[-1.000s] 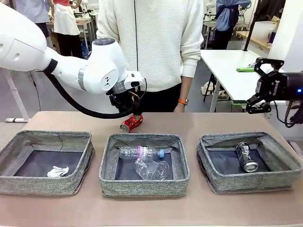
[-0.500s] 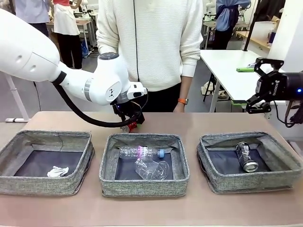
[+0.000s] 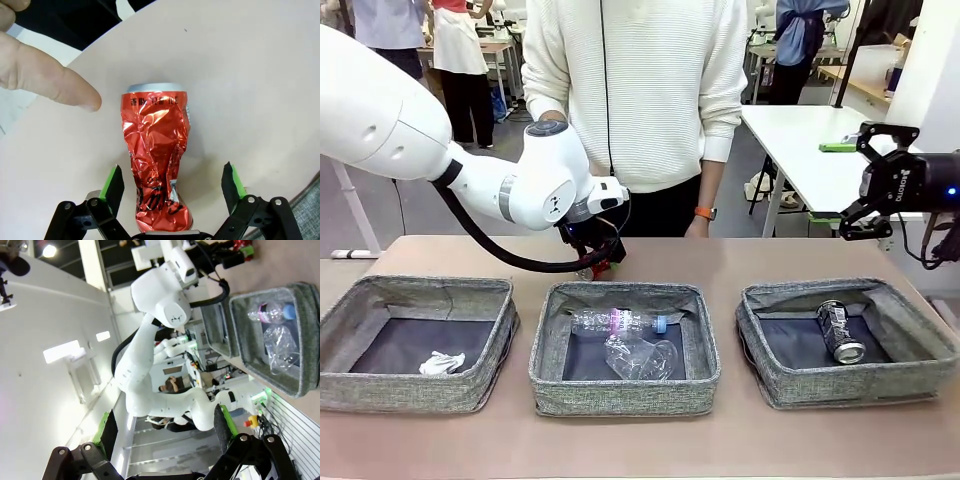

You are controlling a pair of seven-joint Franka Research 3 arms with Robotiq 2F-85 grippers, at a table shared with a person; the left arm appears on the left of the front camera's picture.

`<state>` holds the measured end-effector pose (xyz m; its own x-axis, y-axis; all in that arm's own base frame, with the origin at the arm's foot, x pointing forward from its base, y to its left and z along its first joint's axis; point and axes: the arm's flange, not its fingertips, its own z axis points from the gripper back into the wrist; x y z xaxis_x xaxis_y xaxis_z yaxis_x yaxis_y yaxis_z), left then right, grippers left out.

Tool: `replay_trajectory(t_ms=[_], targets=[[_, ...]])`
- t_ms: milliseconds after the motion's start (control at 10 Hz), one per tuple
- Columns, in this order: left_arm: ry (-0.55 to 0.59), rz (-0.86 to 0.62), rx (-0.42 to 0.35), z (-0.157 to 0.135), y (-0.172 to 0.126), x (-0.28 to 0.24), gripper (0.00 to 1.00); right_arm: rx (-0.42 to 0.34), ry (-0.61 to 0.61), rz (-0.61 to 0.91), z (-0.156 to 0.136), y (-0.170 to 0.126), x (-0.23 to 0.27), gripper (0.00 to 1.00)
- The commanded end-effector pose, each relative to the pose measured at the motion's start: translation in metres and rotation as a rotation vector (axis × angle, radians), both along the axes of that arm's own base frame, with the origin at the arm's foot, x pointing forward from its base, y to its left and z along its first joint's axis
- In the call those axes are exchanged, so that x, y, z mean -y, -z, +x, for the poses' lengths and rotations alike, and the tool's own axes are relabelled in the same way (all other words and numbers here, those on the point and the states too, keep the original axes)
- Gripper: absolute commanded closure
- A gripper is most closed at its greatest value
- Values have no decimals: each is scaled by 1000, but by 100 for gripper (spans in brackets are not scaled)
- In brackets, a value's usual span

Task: Sort the waste into the appropriate baskets.
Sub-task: Pick up the waste item pointed out by the person.

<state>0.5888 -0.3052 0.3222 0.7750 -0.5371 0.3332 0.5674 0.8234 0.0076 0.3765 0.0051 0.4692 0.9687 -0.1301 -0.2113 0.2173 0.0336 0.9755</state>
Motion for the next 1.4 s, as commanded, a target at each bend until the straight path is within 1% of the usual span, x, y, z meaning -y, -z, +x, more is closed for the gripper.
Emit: replay_trajectory(t_ms=[0, 100, 200, 400, 500, 600, 700, 1000, 1200, 1300], targets=[[-38, -8, 50, -1, -1, 0, 51, 18, -9, 4, 1, -2, 2, 0], [-39, -22, 56, -1, -3, 0, 59, 18, -9, 4, 1, -2, 2, 0], [-44, -20, 54, 0, -2, -1, 100, 18, -9, 4, 1, -2, 2, 0], [-54, 7, 36, 2, 3, -2, 100, 18, -9, 4, 1, -2, 2, 0], [-63, 24, 24, 2, 6, -3, 86, 18, -9, 4, 1, -2, 2, 0], [-65, 29, 21, 2, 7, -3, 96, 18, -9, 4, 1, -2, 2, 0], [-66, 31, 21, 1, 8, -4, 100, 18, -9, 4, 1, -2, 2, 0], [-73, 22, 23, -2, 8, -5, 100, 18, -9, 4, 1, -2, 2, 0], [-92, 13, 27, -5, 0, -8, 100, 18, -9, 4, 1, -2, 2, 0], [-119, 2, -35, -20, -20, -13, 100, 18, -9, 4, 1, -2, 2, 0]])
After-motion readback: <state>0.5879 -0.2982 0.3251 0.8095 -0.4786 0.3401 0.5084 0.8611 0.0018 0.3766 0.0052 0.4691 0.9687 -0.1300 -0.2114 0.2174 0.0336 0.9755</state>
